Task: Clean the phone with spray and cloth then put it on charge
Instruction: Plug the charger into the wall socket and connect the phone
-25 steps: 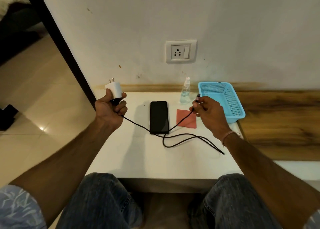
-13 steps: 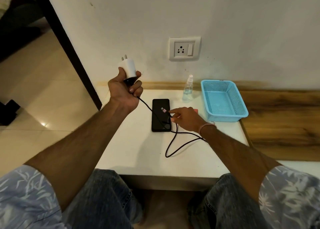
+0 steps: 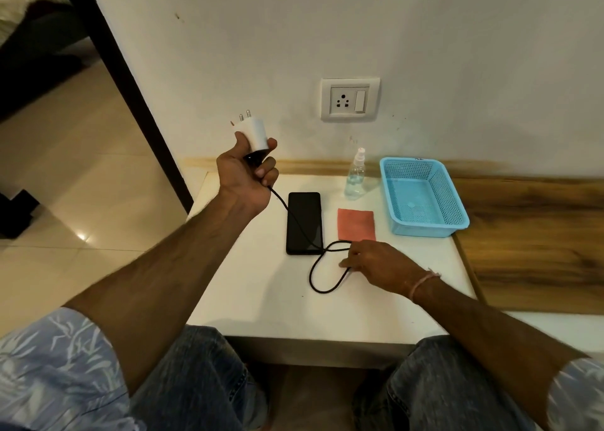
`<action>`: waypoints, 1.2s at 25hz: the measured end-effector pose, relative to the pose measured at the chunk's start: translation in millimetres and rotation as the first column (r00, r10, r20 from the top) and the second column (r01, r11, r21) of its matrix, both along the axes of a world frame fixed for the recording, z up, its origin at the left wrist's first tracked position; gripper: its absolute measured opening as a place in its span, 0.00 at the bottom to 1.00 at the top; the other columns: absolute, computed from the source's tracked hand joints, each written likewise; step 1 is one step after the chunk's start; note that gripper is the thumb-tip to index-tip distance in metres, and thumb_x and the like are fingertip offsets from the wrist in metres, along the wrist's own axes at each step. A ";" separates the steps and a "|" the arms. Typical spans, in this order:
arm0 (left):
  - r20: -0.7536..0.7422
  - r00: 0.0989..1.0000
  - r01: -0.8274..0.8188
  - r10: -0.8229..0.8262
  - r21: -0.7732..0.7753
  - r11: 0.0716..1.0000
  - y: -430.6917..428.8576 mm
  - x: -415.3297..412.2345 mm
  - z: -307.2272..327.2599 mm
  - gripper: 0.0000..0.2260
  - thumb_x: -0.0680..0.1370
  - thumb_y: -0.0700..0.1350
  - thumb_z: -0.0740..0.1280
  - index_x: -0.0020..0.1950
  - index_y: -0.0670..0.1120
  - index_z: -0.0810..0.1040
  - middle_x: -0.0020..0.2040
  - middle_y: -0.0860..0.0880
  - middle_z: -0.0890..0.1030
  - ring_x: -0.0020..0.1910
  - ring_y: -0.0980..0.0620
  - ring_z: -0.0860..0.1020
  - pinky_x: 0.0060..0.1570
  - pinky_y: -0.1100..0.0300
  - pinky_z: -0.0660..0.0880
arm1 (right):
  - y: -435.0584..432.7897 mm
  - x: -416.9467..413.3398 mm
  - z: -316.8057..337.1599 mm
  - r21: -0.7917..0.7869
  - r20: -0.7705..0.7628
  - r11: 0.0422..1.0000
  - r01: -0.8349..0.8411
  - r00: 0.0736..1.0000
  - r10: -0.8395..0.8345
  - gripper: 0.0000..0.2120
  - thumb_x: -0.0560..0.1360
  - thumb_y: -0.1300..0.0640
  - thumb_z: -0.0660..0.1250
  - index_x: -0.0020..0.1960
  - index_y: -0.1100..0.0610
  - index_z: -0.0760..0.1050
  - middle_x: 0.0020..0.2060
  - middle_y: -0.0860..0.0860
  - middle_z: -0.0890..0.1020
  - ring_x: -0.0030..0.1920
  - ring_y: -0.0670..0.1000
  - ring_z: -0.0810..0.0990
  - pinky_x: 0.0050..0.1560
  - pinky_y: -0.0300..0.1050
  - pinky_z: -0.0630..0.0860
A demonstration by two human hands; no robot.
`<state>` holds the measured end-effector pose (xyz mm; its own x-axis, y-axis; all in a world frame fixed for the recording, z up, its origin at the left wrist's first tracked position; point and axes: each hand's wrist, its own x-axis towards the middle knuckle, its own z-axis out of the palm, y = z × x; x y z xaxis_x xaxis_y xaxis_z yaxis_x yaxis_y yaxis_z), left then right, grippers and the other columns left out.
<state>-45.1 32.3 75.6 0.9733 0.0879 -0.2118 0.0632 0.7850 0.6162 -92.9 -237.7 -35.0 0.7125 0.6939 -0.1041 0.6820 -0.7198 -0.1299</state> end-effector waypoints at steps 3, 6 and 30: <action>-0.031 0.999 -0.001 0.004 0.090 0.996 -7.9 0.8 -4.2 0.15 0.84 0.53 0.60 0.56 0.41 0.75 0.43 0.45 0.83 0.24 0.54 0.61 0.24 0.62 0.56 | 2.9 1.4 12.9 0.027 -0.120 0.999 0.031 0.992 -0.028 0.20 0.73 0.56 0.68 0.66 0.49 0.76 0.60 0.47 0.77 0.61 0.47 0.73 0.61 0.41 0.71; -0.052 0.998 -0.011 0.023 0.228 0.974 -19.4 1.6 -8.2 0.14 0.84 0.52 0.62 0.58 0.42 0.74 0.44 0.45 0.81 0.25 0.55 0.64 0.23 0.63 0.59 | 14.9 11.3 54.5 0.438 -0.173 0.870 0.226 0.971 -0.165 0.15 0.70 0.54 0.71 0.57 0.47 0.80 0.51 0.44 0.82 0.49 0.43 0.79 0.53 0.39 0.77; -0.074 0.997 0.061 -0.008 0.758 0.649 -104.7 119.5 -2.5 0.22 0.83 0.44 0.66 0.76 0.43 0.69 0.59 0.41 0.83 0.43 0.48 0.82 0.36 0.60 0.78 | 73.1 186.6 137.9 0.613 -0.662 -0.050 0.789 0.478 -0.577 0.14 0.73 0.57 0.73 0.55 0.64 0.78 0.51 0.59 0.83 0.47 0.58 0.84 0.50 0.51 0.82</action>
<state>74.4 -72.5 73.2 0.9671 0.2109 -0.1425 0.1370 0.0405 0.9897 93.7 -164.5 102.9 0.9280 -0.3610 -0.0918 -0.1918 -0.2517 -0.9486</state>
